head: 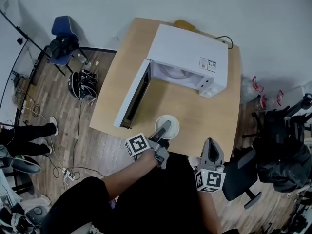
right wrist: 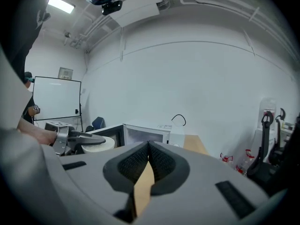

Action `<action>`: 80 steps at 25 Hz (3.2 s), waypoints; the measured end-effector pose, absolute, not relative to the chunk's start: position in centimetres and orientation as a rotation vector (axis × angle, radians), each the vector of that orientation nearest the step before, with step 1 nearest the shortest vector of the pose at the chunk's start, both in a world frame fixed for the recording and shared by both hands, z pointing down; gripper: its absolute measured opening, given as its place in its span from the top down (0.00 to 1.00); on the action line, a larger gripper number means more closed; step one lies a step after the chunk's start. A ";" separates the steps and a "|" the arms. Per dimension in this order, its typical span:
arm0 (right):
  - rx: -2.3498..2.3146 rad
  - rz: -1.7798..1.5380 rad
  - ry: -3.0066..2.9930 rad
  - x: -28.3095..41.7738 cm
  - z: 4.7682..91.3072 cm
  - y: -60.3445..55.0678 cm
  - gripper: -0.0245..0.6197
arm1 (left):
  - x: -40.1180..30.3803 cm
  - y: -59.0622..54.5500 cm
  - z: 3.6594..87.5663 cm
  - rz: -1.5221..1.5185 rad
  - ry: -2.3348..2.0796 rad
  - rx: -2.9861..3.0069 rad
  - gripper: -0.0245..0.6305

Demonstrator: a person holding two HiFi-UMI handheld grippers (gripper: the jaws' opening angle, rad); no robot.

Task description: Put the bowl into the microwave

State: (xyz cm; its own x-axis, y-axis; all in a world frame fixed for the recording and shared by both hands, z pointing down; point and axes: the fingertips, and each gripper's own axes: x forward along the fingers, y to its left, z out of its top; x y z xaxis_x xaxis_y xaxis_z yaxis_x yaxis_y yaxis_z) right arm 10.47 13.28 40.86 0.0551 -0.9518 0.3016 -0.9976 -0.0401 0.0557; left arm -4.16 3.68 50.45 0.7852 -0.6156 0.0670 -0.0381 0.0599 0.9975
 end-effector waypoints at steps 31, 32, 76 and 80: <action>1.932 0.467 -2.105 14.2 46.7 -3.4 0.87 | 3.3 -18.1 60.3 -0.454 -0.707 1.442 0.65; 1.923 0.466 -2.107 14.3 46.7 -3.6 0.87 | 3.5 -18.7 60.7 -0.452 -0.716 1.443 0.65; 1.894 0.631 -2.084 18.1 50.2 -3.5 0.87 | 5.0 -25.1 66.9 -0.507 -0.956 1.302 0.65; 1.854 0.620 -2.108 17.2 50.2 -3.7 0.87 | 5.0 -26.1 66.7 -0.503 -0.976 1.355 0.65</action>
State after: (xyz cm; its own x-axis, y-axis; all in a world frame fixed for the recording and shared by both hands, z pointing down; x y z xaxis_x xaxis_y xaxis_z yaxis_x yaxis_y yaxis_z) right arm 17.22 -3.69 50.17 -0.1476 -0.8723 0.4661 -0.9858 0.0914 -0.1410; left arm 5.02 -26.09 66.67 0.5350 -0.7942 0.2882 -0.2257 0.1944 0.9546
